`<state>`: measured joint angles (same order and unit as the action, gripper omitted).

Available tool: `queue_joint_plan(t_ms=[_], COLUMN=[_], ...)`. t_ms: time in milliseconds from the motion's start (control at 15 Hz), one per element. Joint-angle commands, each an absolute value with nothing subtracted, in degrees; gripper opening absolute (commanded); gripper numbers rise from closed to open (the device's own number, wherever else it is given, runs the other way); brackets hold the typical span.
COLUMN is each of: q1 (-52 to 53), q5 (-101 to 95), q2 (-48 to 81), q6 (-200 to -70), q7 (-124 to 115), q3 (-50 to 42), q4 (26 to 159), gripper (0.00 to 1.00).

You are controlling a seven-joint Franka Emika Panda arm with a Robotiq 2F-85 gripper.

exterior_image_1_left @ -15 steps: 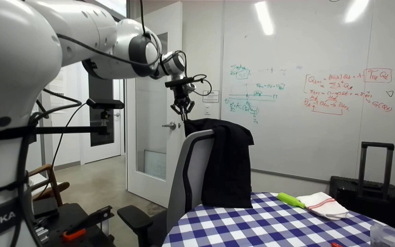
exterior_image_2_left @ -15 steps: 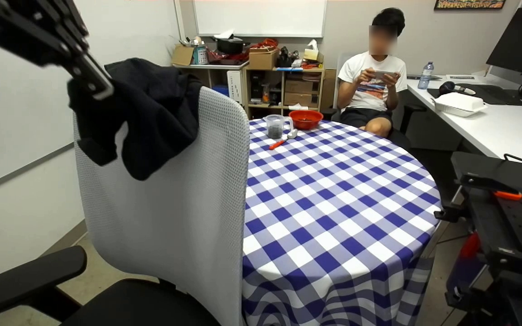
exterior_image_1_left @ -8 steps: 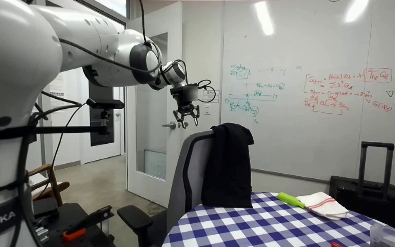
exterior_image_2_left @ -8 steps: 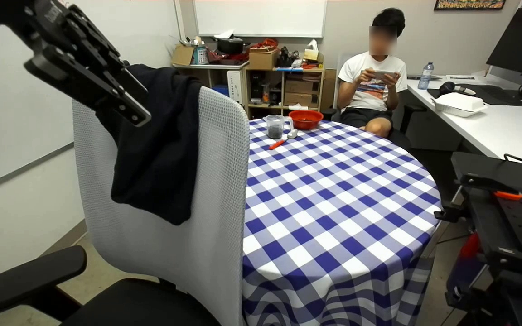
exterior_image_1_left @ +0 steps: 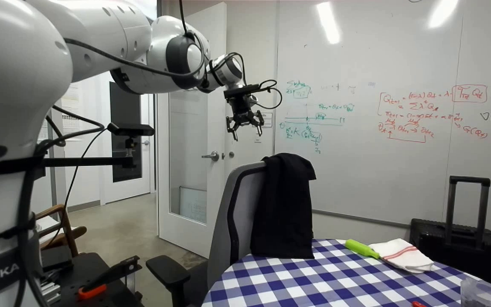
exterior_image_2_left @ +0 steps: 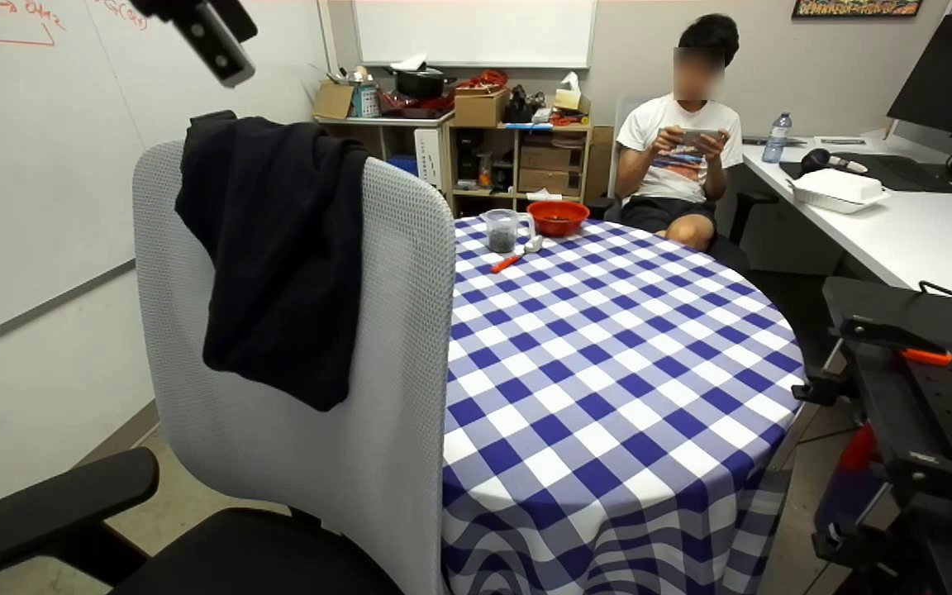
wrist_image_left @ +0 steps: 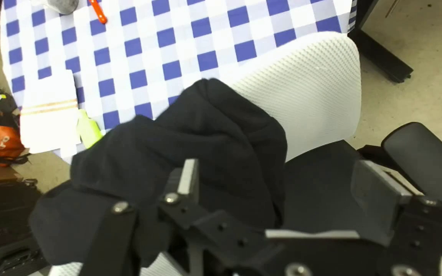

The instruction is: Put the cloth on the back rest of the chair

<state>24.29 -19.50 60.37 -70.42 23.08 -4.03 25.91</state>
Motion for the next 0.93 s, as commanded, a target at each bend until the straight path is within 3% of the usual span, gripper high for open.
queue_joint_plan(t_ms=[0,467,867], q1=[17.12,-0.67,-8.0], q5=[-14.64,-3.61,2.48], q2=[56.91,58.18,63.22], q6=[-70.54,-72.36,-79.22], q7=[22.3,20.13,8.3], q3=[-1.95,0.62,1.08], q4=[26.72,24.96,23.44], gripper=[1.0,1.0,1.0])
